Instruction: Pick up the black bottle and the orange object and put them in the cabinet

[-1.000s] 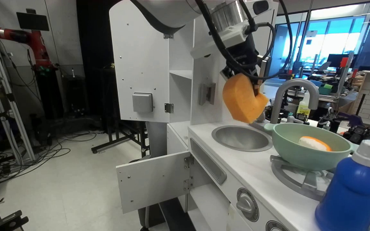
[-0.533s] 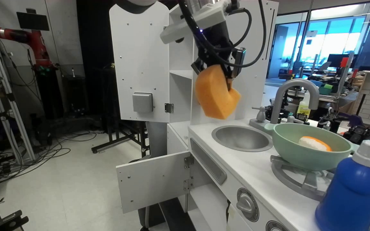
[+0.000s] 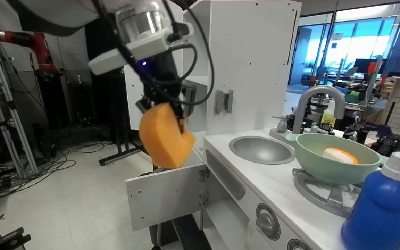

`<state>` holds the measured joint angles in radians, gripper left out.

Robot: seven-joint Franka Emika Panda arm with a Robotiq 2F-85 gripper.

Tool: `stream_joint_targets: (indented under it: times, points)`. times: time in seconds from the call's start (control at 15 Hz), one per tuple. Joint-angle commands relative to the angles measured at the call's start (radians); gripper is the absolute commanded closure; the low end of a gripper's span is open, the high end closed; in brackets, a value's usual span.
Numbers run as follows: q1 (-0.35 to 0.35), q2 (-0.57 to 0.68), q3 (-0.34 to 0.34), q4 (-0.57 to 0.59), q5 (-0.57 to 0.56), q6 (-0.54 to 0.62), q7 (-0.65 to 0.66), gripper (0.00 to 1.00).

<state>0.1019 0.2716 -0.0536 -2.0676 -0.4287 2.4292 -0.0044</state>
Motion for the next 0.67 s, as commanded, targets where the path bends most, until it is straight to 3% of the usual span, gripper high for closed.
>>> stream_joint_targets:
  times: [0.0, 0.2, 0.33, 0.6]
  points:
    - [0.044, -0.055, -0.005, -0.232, -0.167, 0.115, 0.132, 0.97]
    - [0.077, 0.024, -0.040, -0.281, -0.373, 0.184, 0.344, 0.97]
    - [0.097, 0.101, -0.062, -0.251, -0.513, 0.204, 0.519, 0.97]
    - [0.178, 0.297, -0.213, -0.121, -0.779, 0.320, 0.860, 0.97]
